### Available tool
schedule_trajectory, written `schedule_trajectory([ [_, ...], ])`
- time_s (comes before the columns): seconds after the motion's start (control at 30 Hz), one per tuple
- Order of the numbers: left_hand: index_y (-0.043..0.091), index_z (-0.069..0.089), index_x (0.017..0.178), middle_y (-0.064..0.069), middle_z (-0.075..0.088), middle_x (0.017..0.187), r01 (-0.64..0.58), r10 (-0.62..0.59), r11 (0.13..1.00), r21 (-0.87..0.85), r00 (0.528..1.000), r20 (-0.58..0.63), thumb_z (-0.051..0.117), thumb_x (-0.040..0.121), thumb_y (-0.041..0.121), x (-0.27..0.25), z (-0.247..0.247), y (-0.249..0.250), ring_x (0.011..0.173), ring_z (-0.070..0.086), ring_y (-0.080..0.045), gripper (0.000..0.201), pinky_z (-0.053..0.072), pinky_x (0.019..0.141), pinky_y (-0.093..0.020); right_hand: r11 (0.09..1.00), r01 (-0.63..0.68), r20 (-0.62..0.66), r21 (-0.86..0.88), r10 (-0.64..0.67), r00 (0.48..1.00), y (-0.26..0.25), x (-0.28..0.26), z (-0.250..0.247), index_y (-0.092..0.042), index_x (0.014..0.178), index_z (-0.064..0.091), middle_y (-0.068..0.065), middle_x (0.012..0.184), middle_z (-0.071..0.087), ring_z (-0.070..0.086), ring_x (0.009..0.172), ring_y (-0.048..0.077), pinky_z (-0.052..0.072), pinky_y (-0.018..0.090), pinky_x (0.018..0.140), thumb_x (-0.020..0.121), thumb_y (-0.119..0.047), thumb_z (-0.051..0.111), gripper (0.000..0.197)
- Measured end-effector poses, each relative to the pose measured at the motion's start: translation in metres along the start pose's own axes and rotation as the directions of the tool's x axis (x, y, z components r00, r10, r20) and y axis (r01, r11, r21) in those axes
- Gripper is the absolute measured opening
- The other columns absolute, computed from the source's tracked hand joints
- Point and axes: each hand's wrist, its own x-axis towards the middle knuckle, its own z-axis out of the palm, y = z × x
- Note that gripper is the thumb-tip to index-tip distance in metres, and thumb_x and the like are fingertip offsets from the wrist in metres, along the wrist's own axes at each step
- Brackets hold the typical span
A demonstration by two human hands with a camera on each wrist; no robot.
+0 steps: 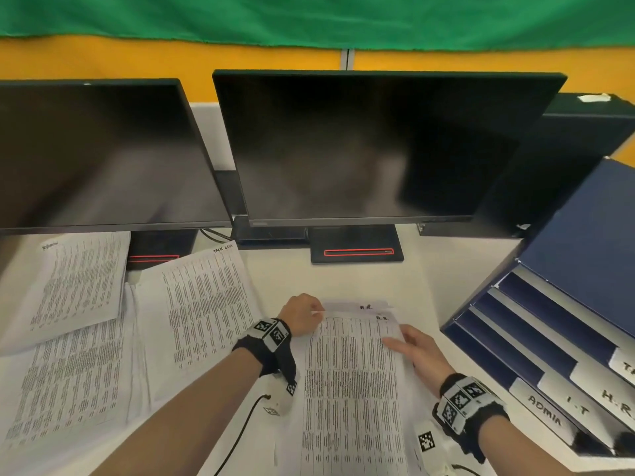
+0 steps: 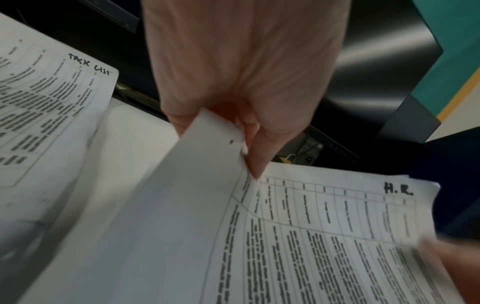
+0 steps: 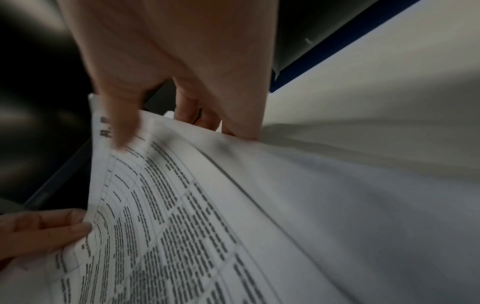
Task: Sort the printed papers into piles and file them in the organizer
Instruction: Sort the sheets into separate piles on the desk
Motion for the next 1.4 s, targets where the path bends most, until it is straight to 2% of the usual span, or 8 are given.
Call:
schedule_trajectory([
  [0.1,0.013,0.069,0.097,-0.003,0.067,0.101,-0.025,0.03,0.994,-0.104,0.999,0.039,0.052,0.093,0.031,-0.002,-0.001,0.007,0.093,0.06,-0.018,0.025,0.043,0.085,-0.025,0.997,0.042,-0.068,-0.068,-0.047,0.997,0.003,0.005,0.0,-0.011,0.093,0.07,0.005,0.095,0.072,0.067,0.089,0.019,0.048,0.036,0.093,0.08,-0.012,0.068,0.014],
  [0.2,0.015,0.067,0.079,0.005,0.066,0.081,-0.044,0.026,0.987,-0.152,0.992,-0.123,0.046,0.094,0.027,0.001,-0.007,0.012,0.08,0.063,-0.02,0.028,0.048,0.08,-0.03,0.989,0.064,-0.076,-0.137,-0.075,0.994,0.004,0.005,0.0,-0.008,0.084,0.073,0.004,0.087,0.071,0.062,0.087,0.014,0.044,0.02,0.081,0.078,0.0,0.067,0.012],
  [0.33,0.015,0.068,0.092,-0.006,0.063,0.101,-0.142,0.142,0.99,0.004,0.989,-0.032,0.055,0.089,0.018,0.005,-0.013,0.016,0.086,0.06,-0.02,0.014,0.049,0.082,-0.032,0.986,0.071,-0.074,-0.151,-0.083,0.994,0.005,0.004,-0.001,-0.003,0.085,0.073,0.0,0.085,0.072,0.065,0.077,-0.002,0.043,0.006,0.068,0.078,0.006,0.065,0.014],
  [0.57,0.023,0.064,0.087,-0.002,0.066,0.096,-0.073,0.073,0.997,0.013,0.997,0.037,0.044,0.093,0.02,0.01,-0.012,0.017,0.09,0.062,-0.021,0.02,0.049,0.086,-0.033,0.99,0.077,-0.1,-0.12,-0.089,0.991,0.013,0.009,-0.004,-0.006,0.083,0.073,-0.001,0.083,0.073,0.065,0.08,0.003,0.041,0.009,0.073,0.076,0.005,0.069,0.013],
  [0.73,0.017,0.056,0.112,-0.007,0.066,0.1,-0.016,0.017,0.995,0.099,1.0,-0.005,0.047,0.092,0.024,0.011,-0.008,0.019,0.081,0.058,-0.02,0.022,0.049,0.082,-0.034,0.99,0.085,-0.1,-0.113,-0.096,0.99,0.013,0.013,-0.003,-0.004,0.082,0.073,-0.001,0.082,0.073,0.066,0.082,0.006,0.041,0.011,0.072,0.076,0.004,0.069,0.011],
  [1.0,0.02,0.06,0.089,0.002,0.056,0.098,-0.176,0.22,0.929,0.324,0.97,-0.103,0.066,0.08,0.032,0.012,-0.007,0.023,0.09,0.052,-0.017,0.016,0.04,0.075,-0.027,0.993,0.091,-0.103,-0.08,-0.099,0.99,0.013,0.015,-0.002,-0.004,0.082,0.073,0.002,0.089,0.074,0.065,0.089,0.012,0.041,0.016,0.078,0.076,0.002,0.069,0.01],
  [1.17,0.015,0.06,0.087,-0.002,0.064,0.094,-0.227,0.243,0.902,0.368,0.97,0.003,0.06,0.083,0.023,0.01,-0.008,0.027,0.086,0.058,-0.02,0.009,0.04,0.076,-0.029,0.993,0.09,-0.084,-0.08,-0.097,0.992,0.011,0.015,-0.001,-0.005,0.082,0.073,0.001,0.087,0.073,0.065,0.086,0.009,0.041,0.014,0.076,0.077,0.004,0.068,0.011],
  [1.4,0.012,0.062,0.091,-0.005,0.066,0.095,-0.188,0.197,0.931,0.313,0.98,0.004,0.062,0.087,0.026,0.01,-0.017,0.03,0.084,0.056,-0.019,0.015,0.042,0.073,-0.028,0.994,0.071,-0.077,-0.087,-0.078,0.994,0.011,0.016,-0.003,-0.004,0.081,0.073,0.004,0.087,0.072,0.064,0.087,0.012,0.042,0.015,0.079,0.077,0.007,0.066,0.014],
])
